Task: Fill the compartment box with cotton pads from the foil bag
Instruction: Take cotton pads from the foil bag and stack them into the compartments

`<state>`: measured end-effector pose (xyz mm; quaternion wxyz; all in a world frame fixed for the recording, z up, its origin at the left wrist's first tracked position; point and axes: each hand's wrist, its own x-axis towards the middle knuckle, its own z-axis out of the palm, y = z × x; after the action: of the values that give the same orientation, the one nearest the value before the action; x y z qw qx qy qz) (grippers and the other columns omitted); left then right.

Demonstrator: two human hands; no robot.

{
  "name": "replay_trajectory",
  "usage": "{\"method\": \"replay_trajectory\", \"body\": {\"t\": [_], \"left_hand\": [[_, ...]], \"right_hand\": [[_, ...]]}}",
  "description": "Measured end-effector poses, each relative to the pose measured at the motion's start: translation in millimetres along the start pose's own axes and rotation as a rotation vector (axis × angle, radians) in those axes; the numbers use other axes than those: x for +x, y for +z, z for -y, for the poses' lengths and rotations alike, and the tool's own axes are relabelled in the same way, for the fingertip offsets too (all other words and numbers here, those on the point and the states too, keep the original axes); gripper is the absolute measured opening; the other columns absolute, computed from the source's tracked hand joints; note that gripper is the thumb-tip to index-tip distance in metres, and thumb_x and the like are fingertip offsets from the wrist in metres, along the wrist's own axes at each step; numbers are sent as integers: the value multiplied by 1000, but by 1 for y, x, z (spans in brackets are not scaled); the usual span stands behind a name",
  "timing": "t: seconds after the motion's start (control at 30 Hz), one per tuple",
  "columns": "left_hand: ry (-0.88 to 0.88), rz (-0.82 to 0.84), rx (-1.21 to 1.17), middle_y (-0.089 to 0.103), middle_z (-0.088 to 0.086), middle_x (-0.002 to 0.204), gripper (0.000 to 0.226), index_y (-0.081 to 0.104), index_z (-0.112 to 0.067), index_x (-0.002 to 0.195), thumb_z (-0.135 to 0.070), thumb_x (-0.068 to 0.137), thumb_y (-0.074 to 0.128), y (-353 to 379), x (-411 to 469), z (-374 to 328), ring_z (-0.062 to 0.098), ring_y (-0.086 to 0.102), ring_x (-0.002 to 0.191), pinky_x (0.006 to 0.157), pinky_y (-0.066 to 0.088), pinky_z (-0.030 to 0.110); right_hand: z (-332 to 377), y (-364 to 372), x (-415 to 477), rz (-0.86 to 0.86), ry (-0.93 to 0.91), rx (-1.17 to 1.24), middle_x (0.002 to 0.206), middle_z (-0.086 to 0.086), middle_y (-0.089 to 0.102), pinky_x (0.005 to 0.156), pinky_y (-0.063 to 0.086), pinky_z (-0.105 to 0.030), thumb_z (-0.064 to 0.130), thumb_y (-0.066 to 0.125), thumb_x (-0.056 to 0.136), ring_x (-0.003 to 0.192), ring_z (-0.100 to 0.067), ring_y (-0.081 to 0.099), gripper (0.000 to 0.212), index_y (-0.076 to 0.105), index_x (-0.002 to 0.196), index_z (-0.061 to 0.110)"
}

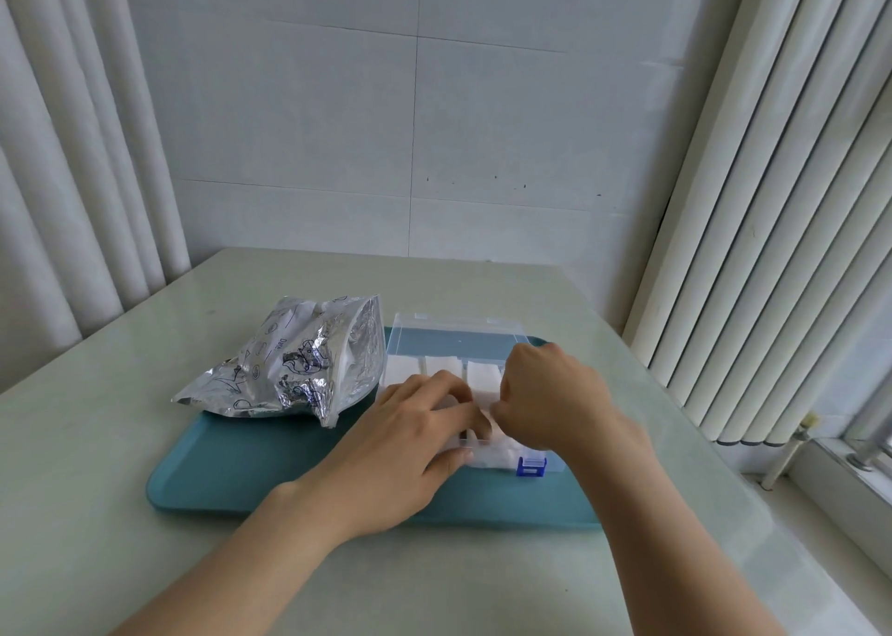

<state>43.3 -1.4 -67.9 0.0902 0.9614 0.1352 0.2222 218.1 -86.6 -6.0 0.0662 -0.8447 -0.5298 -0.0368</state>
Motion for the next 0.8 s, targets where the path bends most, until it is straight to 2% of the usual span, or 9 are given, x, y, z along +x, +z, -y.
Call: {"method": "replay_trajectory", "body": {"t": [0.13, 0.2, 0.33, 0.43, 0.53, 0.6, 0.67, 0.73, 0.8], "left_hand": [[2, 11, 25, 37, -19, 136, 18, 60, -48, 122, -42, 107, 53, 0, 1, -1, 9, 43, 127, 112, 36, 35], [13, 9, 37, 35, -18, 138, 19, 61, -48, 122, -43, 107, 50, 0, 0, -1, 8, 42, 129, 113, 35, 33], [27, -53, 13, 39, -19, 136, 17, 67, -41, 114, -46, 102, 55, 0, -2, -2, 3, 44, 122, 110, 34, 23], [7, -222, -138, 56, -12, 114, 15, 72, -27, 97, -34, 98, 59, -6, 0, -2, 8, 56, 106, 96, 46, 25], [-56, -539, -79, 58, -6, 97, 14, 70, -17, 96, -15, 95, 57, -15, 5, 10, 17, 57, 95, 87, 48, 35], [-180, -688, 53, 56, -1, 104, 20, 70, -14, 104, -14, 89, 57, -22, 6, 25, 23, 55, 100, 89, 47, 40], [-330, -726, 162, 56, 7, 123, 36, 69, -13, 119, -22, 85, 60, -27, 3, 43, 31, 54, 116, 97, 43, 46], [-460, -678, 176, 49, 11, 149, 55, 61, -14, 136, -33, 84, 61, -29, 1, 59, 35, 43, 142, 113, 34, 51], [-582, -572, 100, 33, 10, 168, 71, 49, -17, 150, -46, 87, 61, -31, -2, 72, 34, 21, 159, 125, 19, 55]], "right_hand": [[2, -2, -2, 52, -53, 8, 69, -2, 44, 53, 31, -28, 18, 60, 82, 63, -25, 48, 25, 42, 65, 17], [3, -2, -2, 102, -66, 50, 67, -3, 39, 52, 29, -28, 18, 59, 83, 61, -24, 42, 31, 36, 63, 15], [9, -4, -1, -35, -27, 78, 63, -3, 39, 51, 28, -29, 34, 62, 85, 58, -25, 36, 40, 38, 62, 13], [13, 2, 4, -229, -4, 133, 69, -4, 58, 56, 46, -32, 30, 58, 83, 63, -31, 52, 25, 58, 71, 9], [11, 9, 7, -241, -61, 131, 93, -5, 74, 75, 61, -42, 19, 58, 83, 90, -31, 68, 23, 73, 98, 12], [10, 15, 9, -180, -116, 89, 99, -6, 74, 83, 59, -42, 16, 57, 89, 94, -31, 68, 24, 73, 106, 11], [10, 20, 12, -158, -149, 38, 92, -5, 73, 81, 57, -38, 11, 53, 93, 86, -28, 66, 23, 74, 103, 14], [9, 23, 14, -165, -157, 21, 88, -3, 73, 80, 55, -36, 7, 52, 92, 81, -25, 64, 25, 75, 98, 16], [10, 24, 15, -144, -150, 16, 90, -3, 73, 79, 51, -35, 4, 51, 90, 82, -25, 64, 27, 74, 97, 16]]}}
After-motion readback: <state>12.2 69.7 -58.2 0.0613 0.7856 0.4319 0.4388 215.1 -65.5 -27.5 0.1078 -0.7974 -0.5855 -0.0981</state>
